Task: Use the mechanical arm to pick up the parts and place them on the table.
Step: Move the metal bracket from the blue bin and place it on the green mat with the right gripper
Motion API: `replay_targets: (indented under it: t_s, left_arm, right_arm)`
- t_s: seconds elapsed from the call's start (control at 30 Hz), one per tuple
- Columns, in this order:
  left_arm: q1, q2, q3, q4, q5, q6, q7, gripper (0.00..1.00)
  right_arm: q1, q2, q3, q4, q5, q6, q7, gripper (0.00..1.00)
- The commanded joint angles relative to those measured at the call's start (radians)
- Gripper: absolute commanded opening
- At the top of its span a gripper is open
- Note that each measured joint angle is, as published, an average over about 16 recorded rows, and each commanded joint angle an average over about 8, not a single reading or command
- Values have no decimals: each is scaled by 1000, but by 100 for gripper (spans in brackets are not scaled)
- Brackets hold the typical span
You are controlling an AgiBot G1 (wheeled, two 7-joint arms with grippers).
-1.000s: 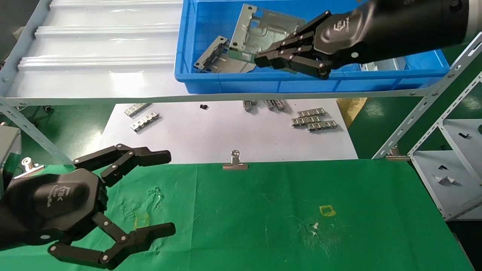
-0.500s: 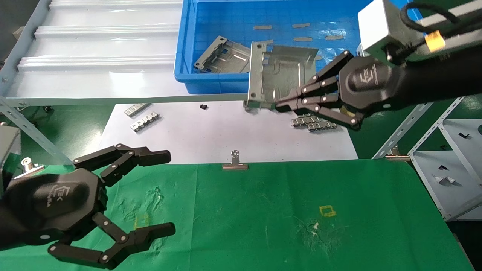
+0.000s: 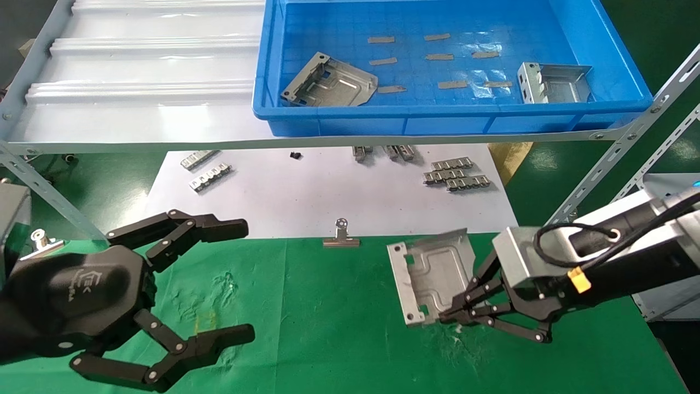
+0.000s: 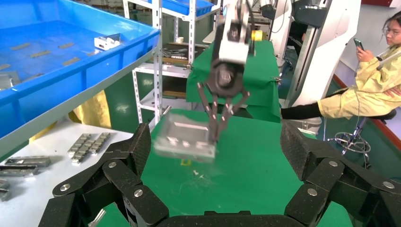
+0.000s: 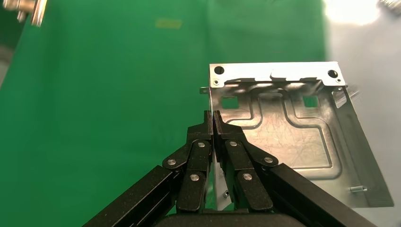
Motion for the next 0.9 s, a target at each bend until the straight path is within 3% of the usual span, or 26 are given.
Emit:
replay_targets:
  t_s: [0.03,0.37,0.9]
  left_arm:
    - [0,0,0,0,0,0,0,100]
    - [0,0,0,0,0,0,0,100]
    - [0,0,0,0,0,0,0,100]
  right_arm:
    - [-5,-6,-54,-15,-14,2,-15,0]
    - [-55,-102,-183,-246,-37,9,-135,0]
    - [-99,-217,-249,-510,-40,34,-300,0]
